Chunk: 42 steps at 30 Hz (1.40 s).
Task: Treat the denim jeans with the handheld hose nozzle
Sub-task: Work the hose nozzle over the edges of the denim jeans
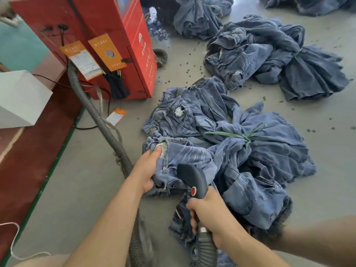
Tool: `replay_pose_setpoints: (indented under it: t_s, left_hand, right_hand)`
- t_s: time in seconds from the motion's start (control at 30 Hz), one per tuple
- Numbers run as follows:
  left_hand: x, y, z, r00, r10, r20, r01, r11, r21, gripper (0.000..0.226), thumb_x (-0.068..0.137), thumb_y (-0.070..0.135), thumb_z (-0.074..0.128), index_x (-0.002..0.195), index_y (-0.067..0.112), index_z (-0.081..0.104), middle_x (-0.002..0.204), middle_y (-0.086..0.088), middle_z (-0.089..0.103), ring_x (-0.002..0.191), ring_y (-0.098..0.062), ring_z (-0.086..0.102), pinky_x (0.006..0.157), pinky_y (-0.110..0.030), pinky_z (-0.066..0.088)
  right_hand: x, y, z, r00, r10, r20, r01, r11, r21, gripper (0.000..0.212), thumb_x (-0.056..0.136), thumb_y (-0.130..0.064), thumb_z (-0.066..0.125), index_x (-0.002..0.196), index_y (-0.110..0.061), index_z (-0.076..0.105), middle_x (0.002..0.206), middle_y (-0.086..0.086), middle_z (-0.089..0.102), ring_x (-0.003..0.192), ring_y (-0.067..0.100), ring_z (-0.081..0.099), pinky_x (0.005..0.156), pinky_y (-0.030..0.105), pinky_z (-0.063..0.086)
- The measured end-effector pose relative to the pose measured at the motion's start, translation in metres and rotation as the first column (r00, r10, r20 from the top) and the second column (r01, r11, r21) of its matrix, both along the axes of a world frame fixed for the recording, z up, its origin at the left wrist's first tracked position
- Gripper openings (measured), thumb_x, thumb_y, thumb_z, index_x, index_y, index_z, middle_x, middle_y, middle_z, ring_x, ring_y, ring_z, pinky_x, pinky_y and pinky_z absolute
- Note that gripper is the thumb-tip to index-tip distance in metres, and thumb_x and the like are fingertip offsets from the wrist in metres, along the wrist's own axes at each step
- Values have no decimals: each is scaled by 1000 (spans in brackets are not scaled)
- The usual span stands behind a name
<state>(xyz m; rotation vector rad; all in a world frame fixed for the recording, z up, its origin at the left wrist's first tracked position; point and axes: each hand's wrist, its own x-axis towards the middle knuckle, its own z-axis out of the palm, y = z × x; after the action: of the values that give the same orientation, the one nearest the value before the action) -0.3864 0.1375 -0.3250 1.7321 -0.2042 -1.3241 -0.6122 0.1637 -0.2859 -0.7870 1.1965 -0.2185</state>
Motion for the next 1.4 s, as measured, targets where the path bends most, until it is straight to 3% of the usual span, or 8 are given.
replay_pose_setpoints:
  t_s: [0.23,0.33,0.5,0.63,0.73,0.9,1.1,1.4]
  left_hand:
    - [2,9,3,995,-21,-97,21,1000,-3,46,104,50,53,137,20,62,128,-10,72,117,-34,69,107,-57,50]
    - [10,9,9,983,-183,17,179,975,128,67,100,69,41,150,24,52,151,-8,55,138,-32,53,118,-55,38]
    - [18,10,27,909,-367,200,291,899,326,88,96,79,23,161,21,32,168,-10,29,151,-33,34,121,-54,34]
    - [31,18,46,844,-316,-433,221,941,-256,78,101,64,45,156,9,42,154,-23,49,141,-40,49,117,-53,41]
    - [28,24,51,808,-395,-437,176,870,-461,75,93,25,75,155,1,40,153,-27,48,141,-44,47,115,-56,42]
    - [16,20,41,877,-379,-296,250,885,-393,82,88,-2,70,154,29,32,143,-19,61,130,-41,60,104,-60,51]
    - [11,8,42,917,-174,-359,26,925,-380,35,104,9,52,136,0,60,138,-28,61,118,-39,67,100,-53,56]
    - [1,11,32,876,-98,-472,-103,919,-382,41,107,25,46,137,0,60,138,-26,62,123,-40,65,91,-51,59]
  right_hand:
    - [-10,-70,-35,895,-414,-167,397,909,-128,20,88,7,53,102,-6,50,71,16,50,45,22,46,49,32,41]
    - [-34,-78,-18,838,-538,-91,527,841,-123,18,88,6,56,98,-7,51,68,14,49,46,21,46,49,31,42]
    - [-49,-45,23,988,-152,-12,147,972,-186,25,87,4,60,80,-15,46,60,12,50,44,23,45,47,34,44]
    - [-37,-24,34,1000,5,9,-3,978,-211,26,89,4,57,95,-16,41,63,13,49,46,25,43,44,35,43]
    - [-33,-24,37,997,52,-51,-64,952,-299,23,91,1,57,98,-17,44,59,13,49,46,27,45,46,38,44]
    - [-40,-30,54,991,88,-100,-120,916,-384,23,88,-1,59,98,-20,49,59,18,53,47,28,47,47,38,47]
    - [-56,-24,76,972,222,-81,-236,888,-394,27,91,-7,61,89,-30,48,54,18,53,44,31,48,46,36,41]
    - [-16,-32,60,929,256,-266,-356,812,-462,19,91,-15,62,98,-27,49,53,0,57,38,18,50,41,30,41]
